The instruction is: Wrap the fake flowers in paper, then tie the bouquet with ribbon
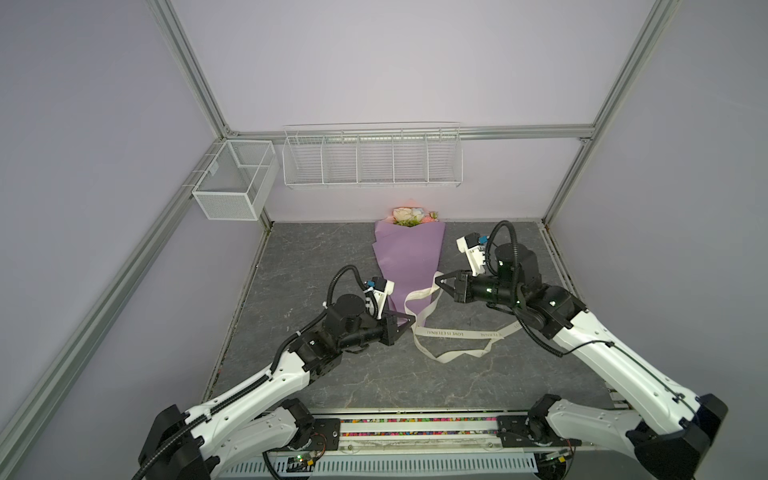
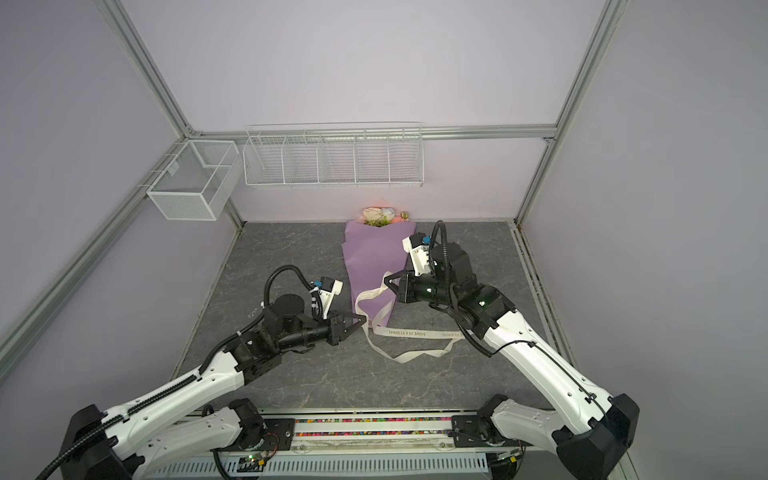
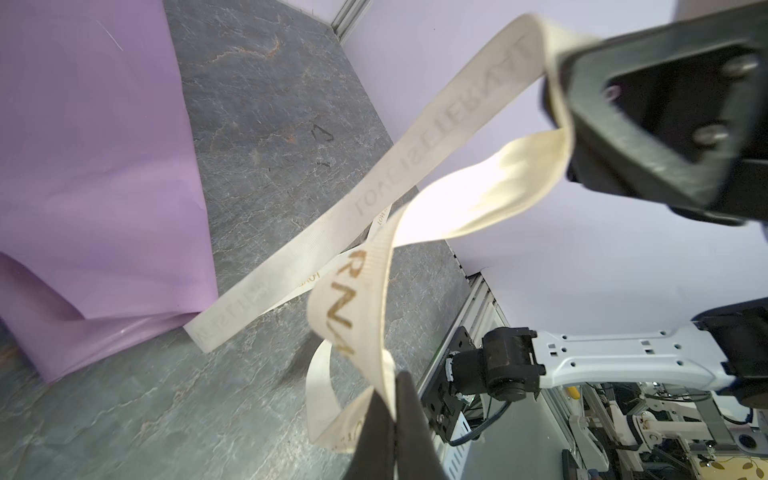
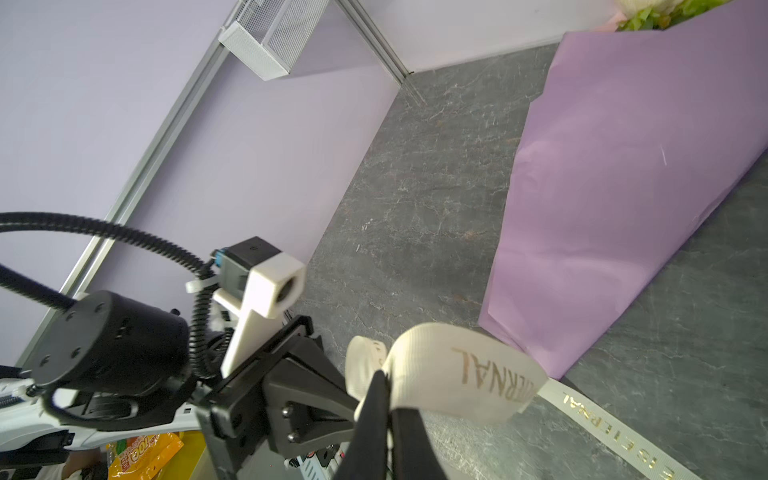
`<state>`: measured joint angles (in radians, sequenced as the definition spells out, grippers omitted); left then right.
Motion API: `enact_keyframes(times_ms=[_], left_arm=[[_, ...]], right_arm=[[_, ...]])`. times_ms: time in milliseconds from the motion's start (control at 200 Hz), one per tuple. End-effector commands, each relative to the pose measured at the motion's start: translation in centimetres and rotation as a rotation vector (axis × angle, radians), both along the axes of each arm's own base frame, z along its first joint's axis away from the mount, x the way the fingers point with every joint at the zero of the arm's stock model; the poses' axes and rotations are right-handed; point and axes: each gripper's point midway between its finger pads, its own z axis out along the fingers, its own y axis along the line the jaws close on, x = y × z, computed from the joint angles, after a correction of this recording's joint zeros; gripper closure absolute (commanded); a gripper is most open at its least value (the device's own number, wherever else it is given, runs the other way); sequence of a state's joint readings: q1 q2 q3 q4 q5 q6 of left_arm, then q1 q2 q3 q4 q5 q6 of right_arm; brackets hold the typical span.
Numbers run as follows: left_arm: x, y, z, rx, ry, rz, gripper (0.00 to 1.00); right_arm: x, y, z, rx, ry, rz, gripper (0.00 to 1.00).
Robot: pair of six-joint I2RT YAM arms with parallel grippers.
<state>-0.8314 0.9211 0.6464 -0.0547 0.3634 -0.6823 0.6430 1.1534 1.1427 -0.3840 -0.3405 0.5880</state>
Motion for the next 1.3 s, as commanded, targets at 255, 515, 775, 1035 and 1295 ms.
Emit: enact_keyframes(times_ms=[255,515,775,1035,1295], left_arm=[[0.0,15.2,-0.6,0.294,0.083,0.584,1.00],[0.5,17.2,1.2,0.460,0.052,0.623,1.00],[0.0,20.5,1.7,0.588,0.010,0.686,1.00],[0.3,18.7,0.2,0.544,0.038,0.636,1.00],[0.1,18.8,-0.2,0.550,0.044,0.630,1.00]], right_arm=[[-3.4,1.9,-9.9,-0.157,0.244,0.035,0.64],[-3.1,-13.0,-19.4,-0.577,0.431,-0.507,0.51],[-4.7,-18.2,-21.7,-0.530,0.538,-0.620,0.50],[-5.4,-10.6,-22.5,-0.362,0.583,-0.403,0.45],[-4.7,-3.3,-23.2,-0.464,0.558,-0.371,0.44]])
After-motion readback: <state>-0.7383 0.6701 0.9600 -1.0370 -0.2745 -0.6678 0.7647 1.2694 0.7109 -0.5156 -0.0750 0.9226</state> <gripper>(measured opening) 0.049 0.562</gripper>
